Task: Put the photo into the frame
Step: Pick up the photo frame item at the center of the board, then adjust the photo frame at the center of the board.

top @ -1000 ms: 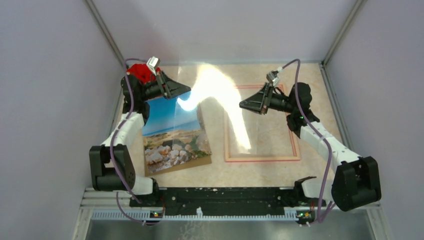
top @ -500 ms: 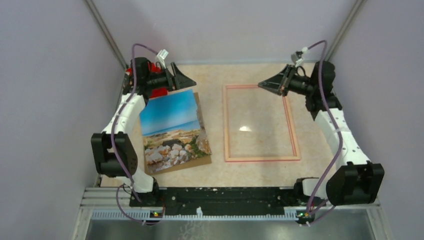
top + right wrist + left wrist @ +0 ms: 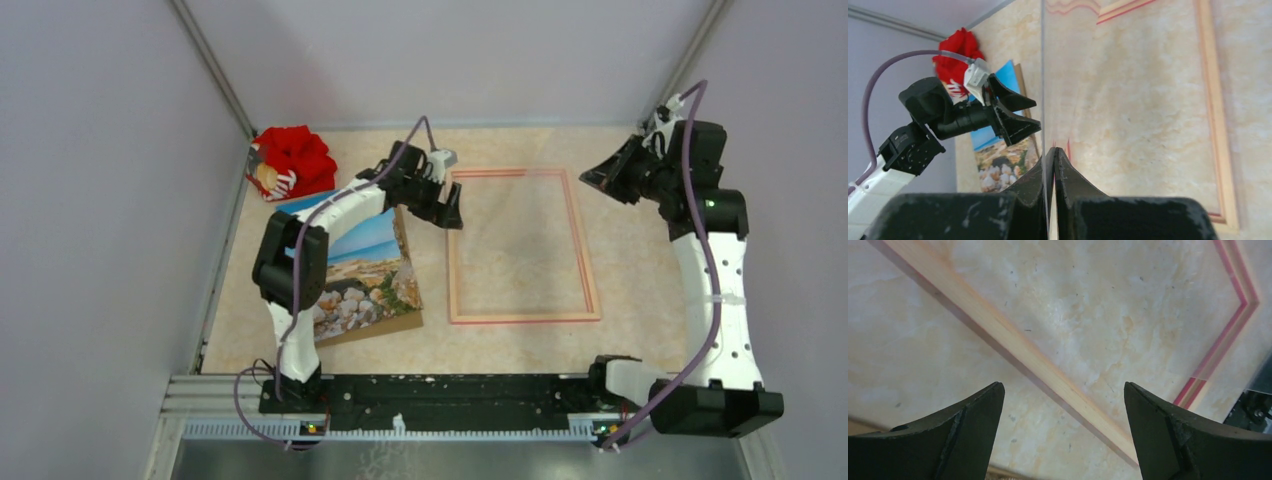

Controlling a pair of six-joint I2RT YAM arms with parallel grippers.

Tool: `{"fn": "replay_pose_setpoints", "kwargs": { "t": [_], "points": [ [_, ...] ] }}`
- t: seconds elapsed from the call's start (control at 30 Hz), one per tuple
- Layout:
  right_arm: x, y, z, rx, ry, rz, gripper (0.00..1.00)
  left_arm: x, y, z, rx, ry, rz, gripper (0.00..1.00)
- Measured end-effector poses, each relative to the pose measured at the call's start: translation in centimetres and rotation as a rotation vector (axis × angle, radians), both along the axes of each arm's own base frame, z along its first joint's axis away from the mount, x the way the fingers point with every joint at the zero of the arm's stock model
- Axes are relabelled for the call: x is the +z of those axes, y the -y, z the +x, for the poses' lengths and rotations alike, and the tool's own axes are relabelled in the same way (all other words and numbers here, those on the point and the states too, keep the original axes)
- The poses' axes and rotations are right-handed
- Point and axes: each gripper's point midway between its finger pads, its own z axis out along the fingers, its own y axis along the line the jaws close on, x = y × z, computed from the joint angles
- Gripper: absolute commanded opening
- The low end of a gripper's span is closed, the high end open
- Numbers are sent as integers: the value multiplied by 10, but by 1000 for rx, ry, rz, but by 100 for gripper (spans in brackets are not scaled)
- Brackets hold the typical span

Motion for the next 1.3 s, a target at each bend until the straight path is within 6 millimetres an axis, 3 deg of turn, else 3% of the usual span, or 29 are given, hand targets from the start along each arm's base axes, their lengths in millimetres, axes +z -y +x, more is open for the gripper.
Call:
{"fn": "replay_pose_setpoints", "kwargs": {
  "t": [0.1,0.23,0.4,0.5,0.67,0.83,0.97,1.3],
  "points": [
    [8,13,-14,-53,3,-69,0,-34,24,-5,-23,-25,71,86],
    [25,23,-26,-92,37,-124,0,-68,38,-4,-15,-26,153,76],
    [27,21,-38,-87,51,-123,0,-71,39,9,39,48,204,75],
    [16,17,-39,-66,25,-103,0,-74,38,15,58,87,227,75],
    [-6,9,-39,-34,-33,-63,0,-88,29,9,63,85,278,64],
    [-1,3,-36,-14,-10,-34,0,-90,24,11,80,86,293,41],
    [-3,-4,-31,23,14,-2,0,-92,20,11,92,81,273,32],
    [-22,-16,-27,78,-10,56,0,-92,-40,8,186,56,296,33]
  ]
}}
